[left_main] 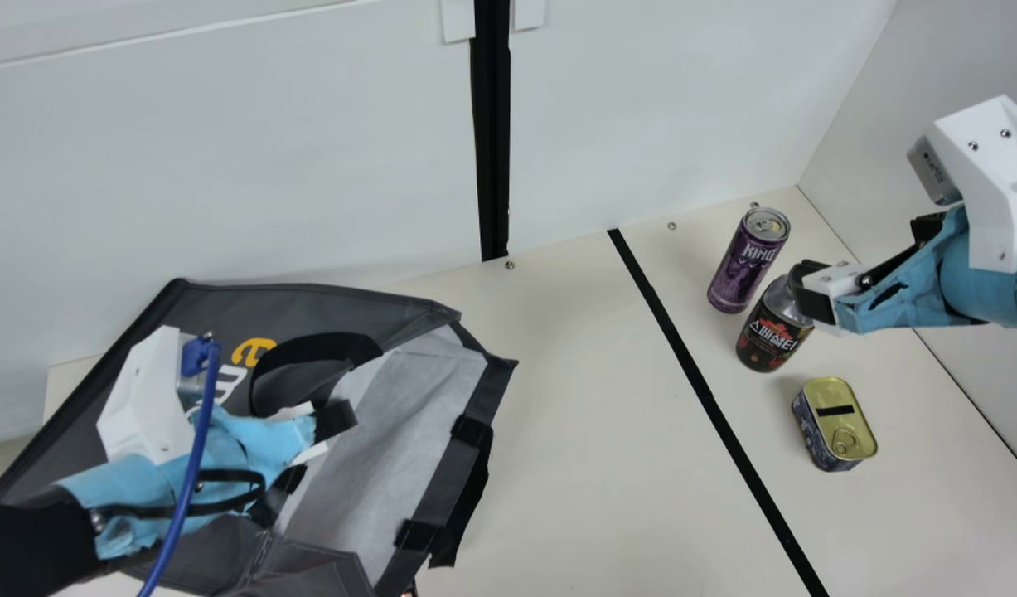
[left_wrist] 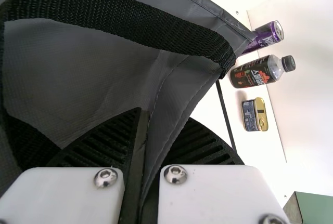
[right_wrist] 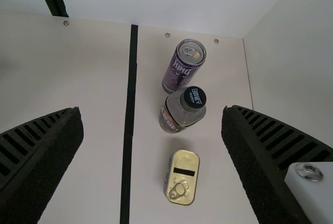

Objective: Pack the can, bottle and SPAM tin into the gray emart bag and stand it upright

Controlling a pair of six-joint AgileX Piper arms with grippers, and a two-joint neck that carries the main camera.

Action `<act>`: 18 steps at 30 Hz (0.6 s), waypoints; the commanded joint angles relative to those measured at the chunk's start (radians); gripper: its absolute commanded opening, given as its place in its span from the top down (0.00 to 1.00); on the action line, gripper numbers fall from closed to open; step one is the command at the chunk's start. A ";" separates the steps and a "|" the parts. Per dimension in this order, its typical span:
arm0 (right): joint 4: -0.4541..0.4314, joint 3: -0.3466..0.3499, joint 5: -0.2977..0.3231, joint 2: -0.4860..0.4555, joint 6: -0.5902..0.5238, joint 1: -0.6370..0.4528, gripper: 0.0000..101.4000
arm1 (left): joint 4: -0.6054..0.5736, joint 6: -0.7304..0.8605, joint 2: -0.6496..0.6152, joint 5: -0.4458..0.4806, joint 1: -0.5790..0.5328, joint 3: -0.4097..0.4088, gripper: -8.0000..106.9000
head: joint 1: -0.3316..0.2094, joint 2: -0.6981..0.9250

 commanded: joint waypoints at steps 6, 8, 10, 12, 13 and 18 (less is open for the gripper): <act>0.000 0.000 0.000 0.000 0.000 0.000 0.06 | 0.000 0.000 0.000 0.000 0.000 0.000 1.00 | -0.023 -0.001; 0.000 0.000 0.000 0.000 0.000 0.000 0.06 | 0.000 0.000 0.000 0.000 0.000 0.000 1.00 | -0.023 -0.001; 0.000 0.000 0.000 0.000 0.000 0.000 0.06 | 0.000 0.000 0.000 0.000 0.000 0.000 1.00 | -0.023 -0.001; 0.000 0.000 0.000 0.000 0.000 0.000 0.06 | 0.000 0.000 0.000 0.000 0.000 0.000 1.00 | -0.023 -0.001; 0.000 0.000 0.000 0.000 0.000 0.000 0.06 | 0.000 0.000 0.000 0.000 0.000 0.000 1.00 | -0.023 -0.001; 0.000 0.000 0.000 0.000 0.000 0.000 0.06 | 0.000 0.000 0.000 0.000 0.000 0.000 1.00 | -0.023 -0.001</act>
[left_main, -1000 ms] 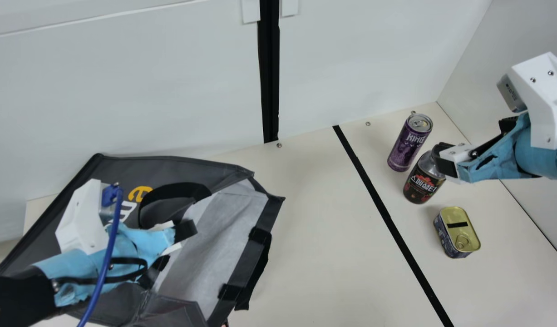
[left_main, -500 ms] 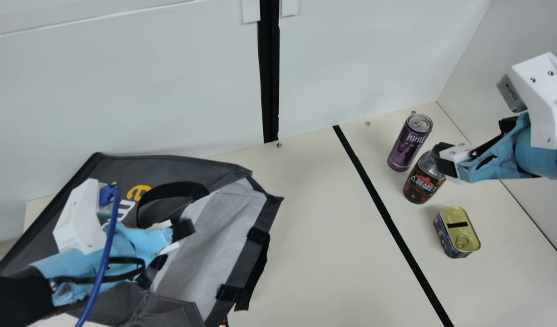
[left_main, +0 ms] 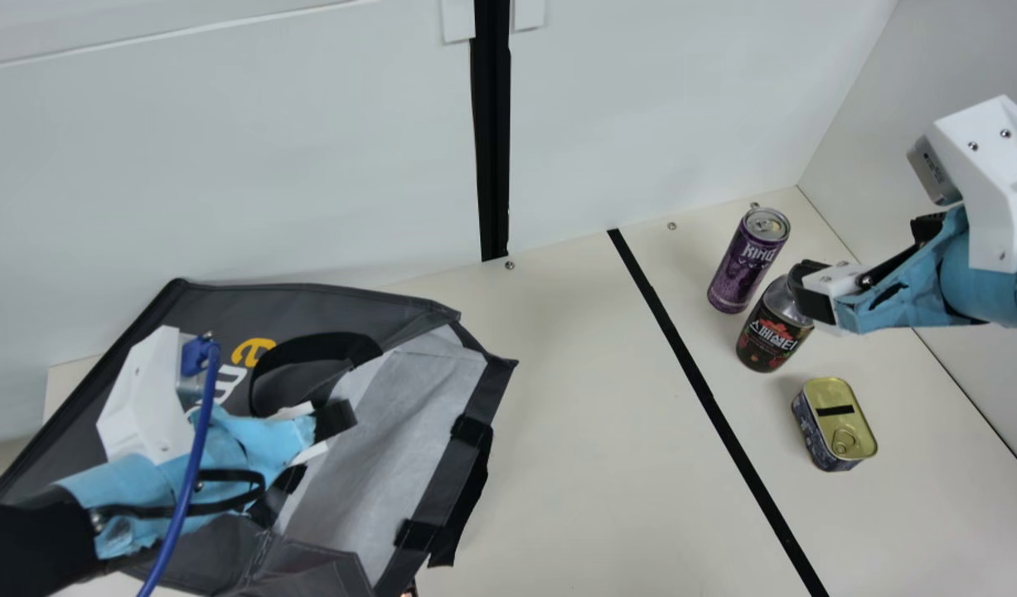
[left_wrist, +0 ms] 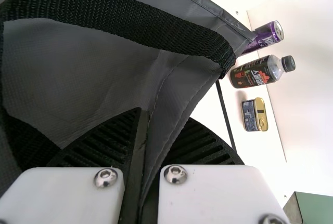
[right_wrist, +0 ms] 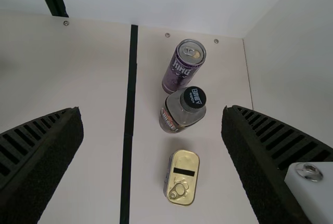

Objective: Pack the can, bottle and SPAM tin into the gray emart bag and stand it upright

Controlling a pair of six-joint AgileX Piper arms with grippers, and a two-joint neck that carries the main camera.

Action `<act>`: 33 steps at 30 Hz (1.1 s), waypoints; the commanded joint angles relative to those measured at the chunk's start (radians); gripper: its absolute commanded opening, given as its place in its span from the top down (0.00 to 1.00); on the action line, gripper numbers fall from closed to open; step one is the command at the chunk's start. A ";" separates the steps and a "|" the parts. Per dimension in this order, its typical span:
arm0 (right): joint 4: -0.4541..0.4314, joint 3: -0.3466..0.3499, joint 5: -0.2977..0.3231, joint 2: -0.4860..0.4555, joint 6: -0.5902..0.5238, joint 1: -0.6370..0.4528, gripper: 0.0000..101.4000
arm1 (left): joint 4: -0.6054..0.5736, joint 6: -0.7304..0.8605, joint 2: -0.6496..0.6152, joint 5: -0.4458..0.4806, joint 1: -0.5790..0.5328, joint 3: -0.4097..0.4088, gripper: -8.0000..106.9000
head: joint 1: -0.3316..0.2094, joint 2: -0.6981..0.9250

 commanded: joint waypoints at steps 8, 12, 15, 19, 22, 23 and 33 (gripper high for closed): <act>-0.043 0.006 -0.016 -0.009 0.045 0.044 0.06 | 0.000 0.000 0.000 0.000 0.000 0.000 1.00 | -0.023 -0.001; -0.084 -0.020 -0.025 0.010 0.080 0.072 0.06 | 0.000 0.000 0.000 0.000 0.000 0.000 1.00 | -0.023 -0.001; -0.110 -0.046 -0.030 0.032 0.101 0.088 0.06 | 0.000 0.000 0.000 0.000 0.000 0.000 1.00 | -0.023 -0.001; -0.135 -0.083 -0.035 0.067 0.120 0.097 0.06 | 0.000 0.000 0.000 0.000 0.000 0.000 1.00 | -0.023 -0.001; -0.148 -0.111 -0.036 0.096 0.130 0.099 0.06 | 0.000 0.000 0.000 0.000 0.000 0.000 1.00 | -0.023 -0.001; -0.151 -0.120 -0.037 0.106 0.133 0.099 0.06 | 0.000 0.000 0.000 0.000 0.000 0.000 1.00 | -0.023 -0.001; -0.158 -0.205 -0.028 0.210 0.144 0.087 0.06 | 0.000 0.000 0.000 0.000 0.000 0.000 1.00 | -0.023 -0.001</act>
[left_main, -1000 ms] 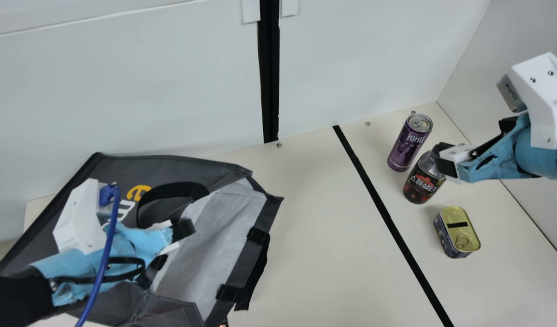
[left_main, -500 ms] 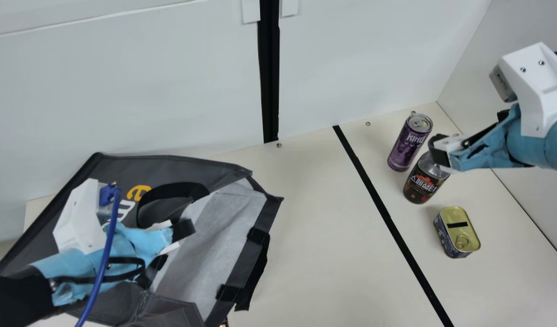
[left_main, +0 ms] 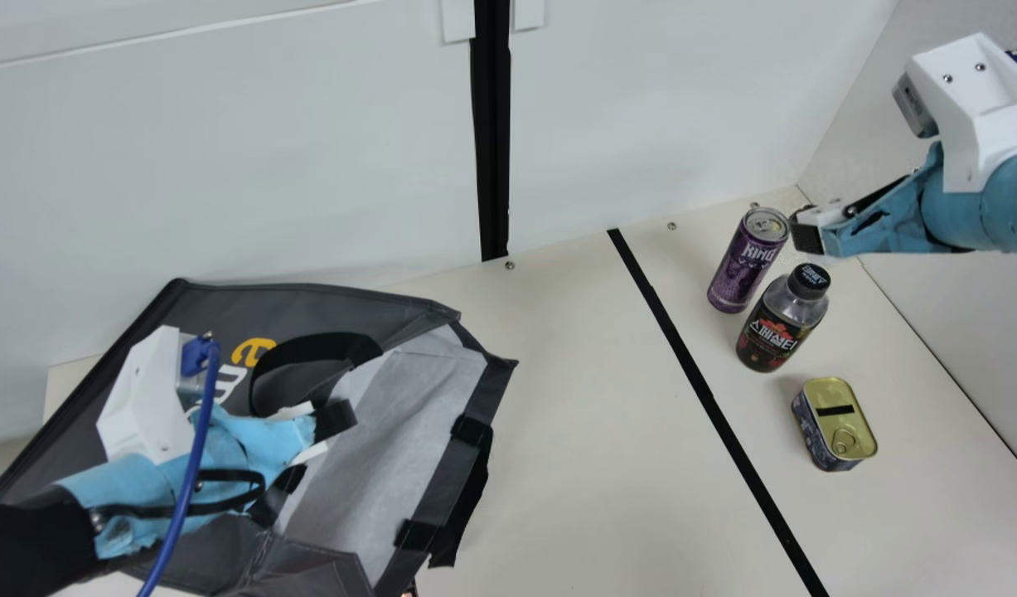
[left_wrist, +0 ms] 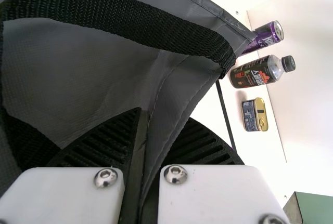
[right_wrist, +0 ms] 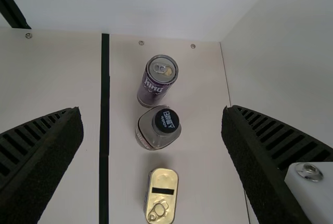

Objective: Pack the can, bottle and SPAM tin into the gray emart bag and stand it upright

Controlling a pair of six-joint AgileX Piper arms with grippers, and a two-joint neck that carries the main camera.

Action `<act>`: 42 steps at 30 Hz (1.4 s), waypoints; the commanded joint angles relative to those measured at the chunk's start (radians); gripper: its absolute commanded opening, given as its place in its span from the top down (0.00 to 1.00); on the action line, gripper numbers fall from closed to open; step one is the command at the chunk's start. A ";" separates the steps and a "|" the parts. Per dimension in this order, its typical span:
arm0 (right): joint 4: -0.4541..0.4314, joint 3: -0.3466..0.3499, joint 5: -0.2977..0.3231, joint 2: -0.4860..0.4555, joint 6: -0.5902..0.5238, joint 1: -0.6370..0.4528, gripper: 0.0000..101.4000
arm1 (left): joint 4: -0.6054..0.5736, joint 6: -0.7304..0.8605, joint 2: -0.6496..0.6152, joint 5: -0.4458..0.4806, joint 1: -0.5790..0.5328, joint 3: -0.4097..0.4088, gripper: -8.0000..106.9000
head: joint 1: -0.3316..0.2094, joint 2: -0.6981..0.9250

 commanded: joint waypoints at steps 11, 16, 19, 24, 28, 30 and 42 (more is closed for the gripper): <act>0.003 -0.092 0.030 0.126 -0.008 -0.015 0.06 | 0.000 0.000 0.000 0.000 0.000 0.000 1.00 | -0.023 -0.001; 0.007 -0.112 0.032 0.171 -0.015 -0.015 0.06 | 0.000 0.000 0.000 0.000 0.000 0.000 1.00 | -0.023 -0.001; 0.009 -0.119 0.032 0.195 -0.019 -0.016 0.06 | 0.000 0.000 0.000 0.000 0.000 0.000 1.00 | -0.023 -0.001; 0.010 -0.132 0.032 0.236 -0.030 -0.020 0.06 | 0.000 0.000 0.000 0.000 0.000 0.000 1.00 | -0.023 -0.001; 0.008 -0.147 0.032 0.270 -0.038 -0.023 0.06 | 0.000 0.000 0.000 0.000 0.000 0.000 1.00 | -0.023 -0.001; 0.008 -0.156 0.032 0.288 -0.042 -0.024 0.06 | 0.000 0.000 0.000 0.000 0.000 0.000 1.00 | -0.023 -0.001; 0.013 -0.207 0.032 0.392 -0.060 -0.023 0.06 | 0.000 0.000 0.000 0.000 0.000 0.000 1.00 | -0.023 -0.001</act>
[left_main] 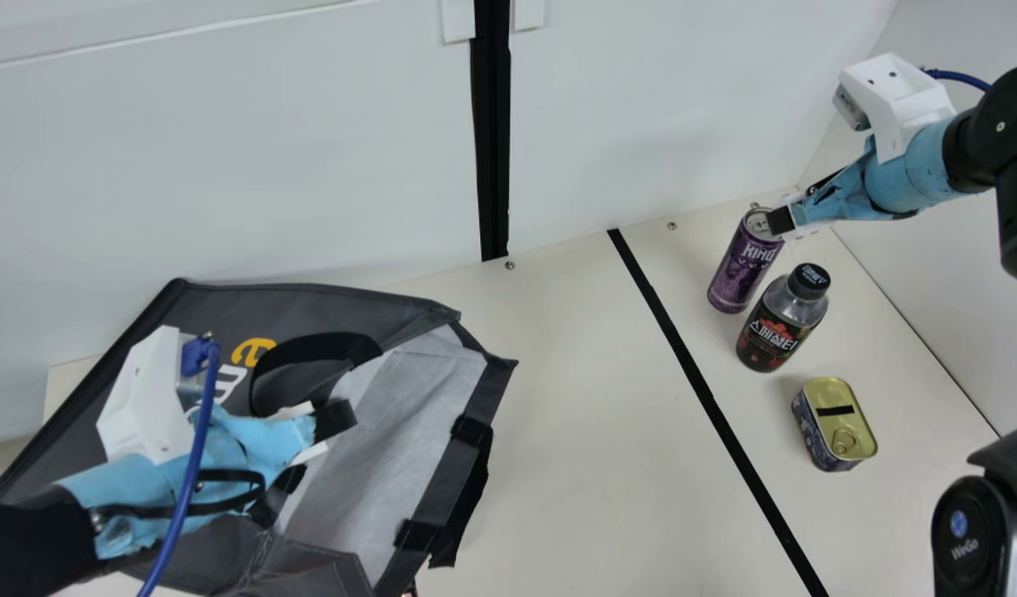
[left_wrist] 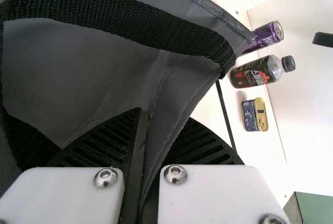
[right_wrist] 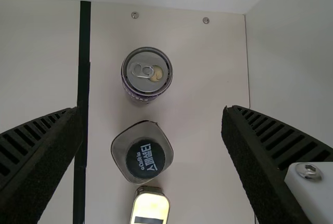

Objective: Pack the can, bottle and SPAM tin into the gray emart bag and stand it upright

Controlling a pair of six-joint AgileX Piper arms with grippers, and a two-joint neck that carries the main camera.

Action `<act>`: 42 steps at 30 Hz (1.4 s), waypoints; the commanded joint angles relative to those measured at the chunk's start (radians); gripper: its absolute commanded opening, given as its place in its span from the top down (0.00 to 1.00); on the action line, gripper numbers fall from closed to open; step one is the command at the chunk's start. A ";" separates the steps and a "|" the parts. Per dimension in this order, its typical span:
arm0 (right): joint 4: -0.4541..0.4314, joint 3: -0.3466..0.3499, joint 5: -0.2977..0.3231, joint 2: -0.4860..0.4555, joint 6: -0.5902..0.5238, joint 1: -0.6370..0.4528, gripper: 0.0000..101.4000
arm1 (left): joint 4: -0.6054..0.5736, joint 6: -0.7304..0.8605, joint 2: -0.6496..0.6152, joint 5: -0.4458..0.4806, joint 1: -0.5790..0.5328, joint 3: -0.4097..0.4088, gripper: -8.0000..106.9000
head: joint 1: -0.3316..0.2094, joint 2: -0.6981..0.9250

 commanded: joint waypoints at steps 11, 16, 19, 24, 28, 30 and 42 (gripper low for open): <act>0.012 -0.045 0.002 0.104 -0.007 0.013 0.06 | 0.000 0.000 0.000 0.000 0.000 0.000 1.00 | -0.023 -0.001; 0.012 -0.065 0.002 0.148 -0.009 0.021 0.06 | 0.000 0.000 0.000 0.000 0.000 0.000 1.00 | -0.023 -0.001; 0.012 -0.078 0.002 0.174 -0.011 0.023 0.06 | 0.000 0.000 0.000 0.000 0.000 0.000 1.00 | -0.023 -0.001; 0.009 -0.100 0.002 0.215 -0.013 0.024 0.06 | 0.000 0.000 0.000 0.000 0.000 0.000 1.00 | -0.023 -0.001; 0.004 -0.115 0.002 0.247 -0.017 0.022 0.06 | 0.000 0.000 0.000 0.000 0.000 0.000 1.00 | -0.023 -0.001; 0.002 -0.120 0.002 0.262 -0.018 0.021 0.06 | 0.000 0.000 0.000 0.000 0.000 0.000 1.00 | -0.023 -0.001; 0.006 -0.150 0.002 0.335 -0.025 0.020 0.06 | 0.000 0.000 0.000 0.000 0.000 0.000 1.00 | -0.023 -0.001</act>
